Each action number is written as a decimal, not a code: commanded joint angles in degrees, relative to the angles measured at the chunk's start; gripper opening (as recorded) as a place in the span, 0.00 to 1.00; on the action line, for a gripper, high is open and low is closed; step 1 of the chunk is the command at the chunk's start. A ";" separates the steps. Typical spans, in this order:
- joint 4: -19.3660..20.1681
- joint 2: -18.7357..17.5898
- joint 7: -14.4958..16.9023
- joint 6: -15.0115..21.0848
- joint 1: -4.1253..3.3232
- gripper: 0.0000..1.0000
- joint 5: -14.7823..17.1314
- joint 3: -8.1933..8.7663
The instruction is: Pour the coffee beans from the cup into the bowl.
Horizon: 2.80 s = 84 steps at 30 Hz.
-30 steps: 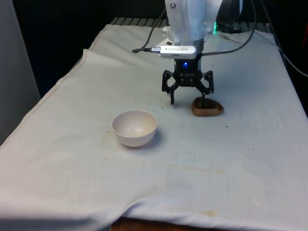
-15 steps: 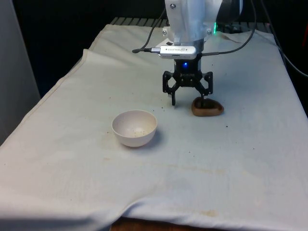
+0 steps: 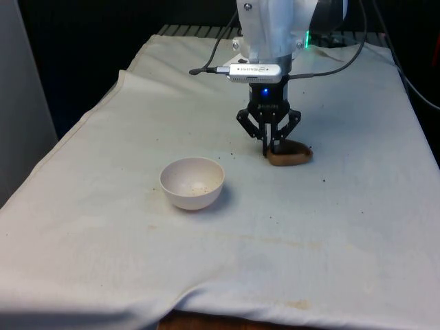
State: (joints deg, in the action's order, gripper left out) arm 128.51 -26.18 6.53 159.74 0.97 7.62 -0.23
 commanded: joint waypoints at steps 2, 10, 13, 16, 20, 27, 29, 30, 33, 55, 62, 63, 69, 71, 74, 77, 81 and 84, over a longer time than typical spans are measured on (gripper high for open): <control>0.06 -0.23 0.11 0.23 0.11 0.00 0.17 -0.11; 0.00 0.11 -0.17 -0.11 -0.11 0.00 -0.06 0.11; 0.06 0.69 -0.40 -0.69 -0.34 0.00 -0.29 0.40; 0.06 1.55 -0.69 -1.49 -0.46 0.00 -0.52 0.69; -0.17 2.92 -0.80 -3.27 -0.46 0.00 -0.69 0.97; -1.32 4.76 -0.69 -6.76 -0.34 0.00 -0.69 1.38; -1.89 5.16 -0.63 -7.91 -0.29 0.00 -0.74 1.55; -2.52 5.44 -0.63 -8.94 -0.29 0.00 -0.74 1.66; -3.32 5.61 -0.57 -9.91 -0.29 0.00 -0.80 1.83; -16.56 2.52 0.92 -19.19 0.00 0.00 -0.57 4.64; -20.17 1.09 1.66 -21.37 0.11 0.00 -0.52 5.67; -20.74 0.86 1.78 -21.60 0.11 0.00 -0.46 5.90; -24.06 -0.57 2.58 -23.20 0.17 0.00 -0.34 6.99; -25.10 -1.15 2.86 -23.55 0.17 0.00 -0.34 7.33; -26.07 -1.60 3.09 -23.49 0.00 0.00 -0.23 7.85; -28.25 -2.81 3.61 -24.58 0.23 0.00 -0.34 8.54; -30.02 -3.90 4.01 -25.04 0.17 0.00 -0.52 9.40; -30.83 -4.35 4.41 -24.75 0.06 0.00 -0.23 9.85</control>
State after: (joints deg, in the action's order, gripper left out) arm 97.69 -30.54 10.94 134.99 1.03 7.39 9.63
